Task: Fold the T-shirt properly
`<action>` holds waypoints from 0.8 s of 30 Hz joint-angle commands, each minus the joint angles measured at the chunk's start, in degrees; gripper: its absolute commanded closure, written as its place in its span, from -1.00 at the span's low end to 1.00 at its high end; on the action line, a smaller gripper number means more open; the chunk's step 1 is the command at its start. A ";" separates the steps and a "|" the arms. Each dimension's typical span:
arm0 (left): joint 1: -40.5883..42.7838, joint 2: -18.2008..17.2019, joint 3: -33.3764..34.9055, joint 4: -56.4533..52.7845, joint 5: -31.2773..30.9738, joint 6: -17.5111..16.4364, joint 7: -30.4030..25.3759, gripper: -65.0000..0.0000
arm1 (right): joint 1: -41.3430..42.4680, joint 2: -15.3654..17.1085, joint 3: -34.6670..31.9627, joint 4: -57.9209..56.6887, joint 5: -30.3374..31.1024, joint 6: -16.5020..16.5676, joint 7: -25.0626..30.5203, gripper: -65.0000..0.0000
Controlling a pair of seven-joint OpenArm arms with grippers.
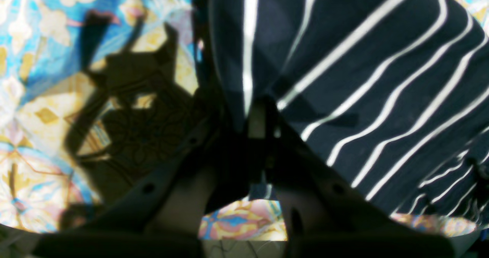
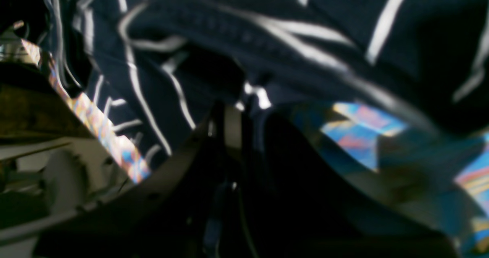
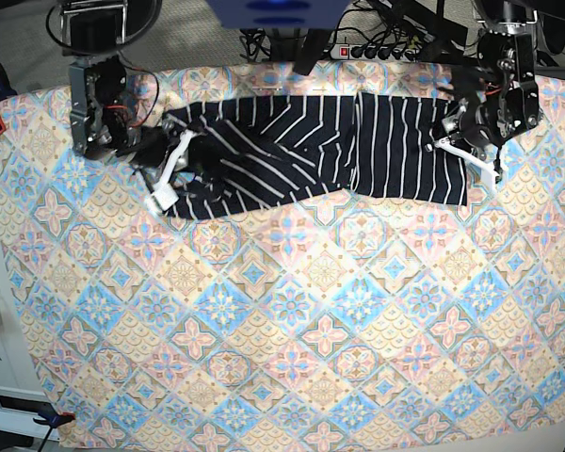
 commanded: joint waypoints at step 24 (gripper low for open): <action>-9.05 10.31 5.46 0.61 -0.31 -0.01 -0.25 1.00 | 6.17 0.75 -4.00 17.50 1.23 0.36 1.76 0.98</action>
